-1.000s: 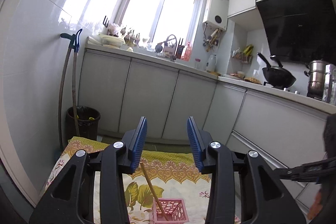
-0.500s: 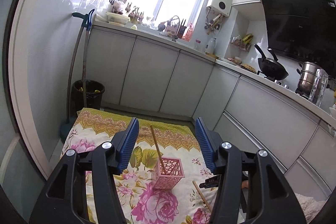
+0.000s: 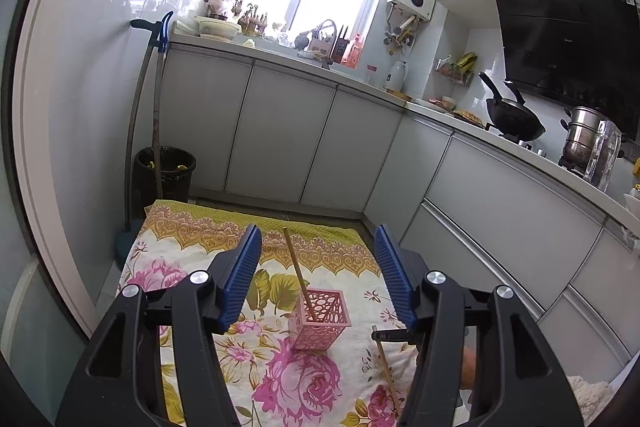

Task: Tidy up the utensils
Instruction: 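Lower the right gripper's chopstick into the pink holder and open the right gripper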

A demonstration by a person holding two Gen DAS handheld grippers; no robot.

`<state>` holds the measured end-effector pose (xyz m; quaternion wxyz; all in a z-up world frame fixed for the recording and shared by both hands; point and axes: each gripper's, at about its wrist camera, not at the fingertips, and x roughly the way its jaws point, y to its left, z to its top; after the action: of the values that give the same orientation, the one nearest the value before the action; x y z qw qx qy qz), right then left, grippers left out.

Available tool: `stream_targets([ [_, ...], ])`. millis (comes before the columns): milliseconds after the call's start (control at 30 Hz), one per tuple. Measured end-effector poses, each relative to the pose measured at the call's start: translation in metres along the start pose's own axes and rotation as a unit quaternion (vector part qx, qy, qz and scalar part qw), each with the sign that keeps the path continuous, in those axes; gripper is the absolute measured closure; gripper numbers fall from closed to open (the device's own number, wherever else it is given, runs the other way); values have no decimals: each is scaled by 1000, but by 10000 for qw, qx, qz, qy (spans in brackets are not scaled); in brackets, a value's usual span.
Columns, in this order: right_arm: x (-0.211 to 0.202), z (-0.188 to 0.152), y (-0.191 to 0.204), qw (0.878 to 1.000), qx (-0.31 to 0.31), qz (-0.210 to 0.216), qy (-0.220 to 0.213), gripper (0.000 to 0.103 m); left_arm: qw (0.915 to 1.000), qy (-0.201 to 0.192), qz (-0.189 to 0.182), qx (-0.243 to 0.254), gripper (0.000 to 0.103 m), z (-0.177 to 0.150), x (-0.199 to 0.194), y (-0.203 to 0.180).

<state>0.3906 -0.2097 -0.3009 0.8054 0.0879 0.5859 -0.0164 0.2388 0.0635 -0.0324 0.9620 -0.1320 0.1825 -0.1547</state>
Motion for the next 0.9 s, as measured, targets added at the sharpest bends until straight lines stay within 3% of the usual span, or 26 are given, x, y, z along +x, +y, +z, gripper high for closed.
stream_targets([
  [267,-118,-22,2,9913,205,532,-1188,95,10000,-6,-15,26,47,-1,-14,-8],
  [667,-270,-19,35,9562,30,1084,-2717,95,9986,394,343,75,46,-14,-12,1],
  [900,-291,20,61,9414,68,1033,-3212,95,9982,441,407,-20,46,-17,-9,13],
])
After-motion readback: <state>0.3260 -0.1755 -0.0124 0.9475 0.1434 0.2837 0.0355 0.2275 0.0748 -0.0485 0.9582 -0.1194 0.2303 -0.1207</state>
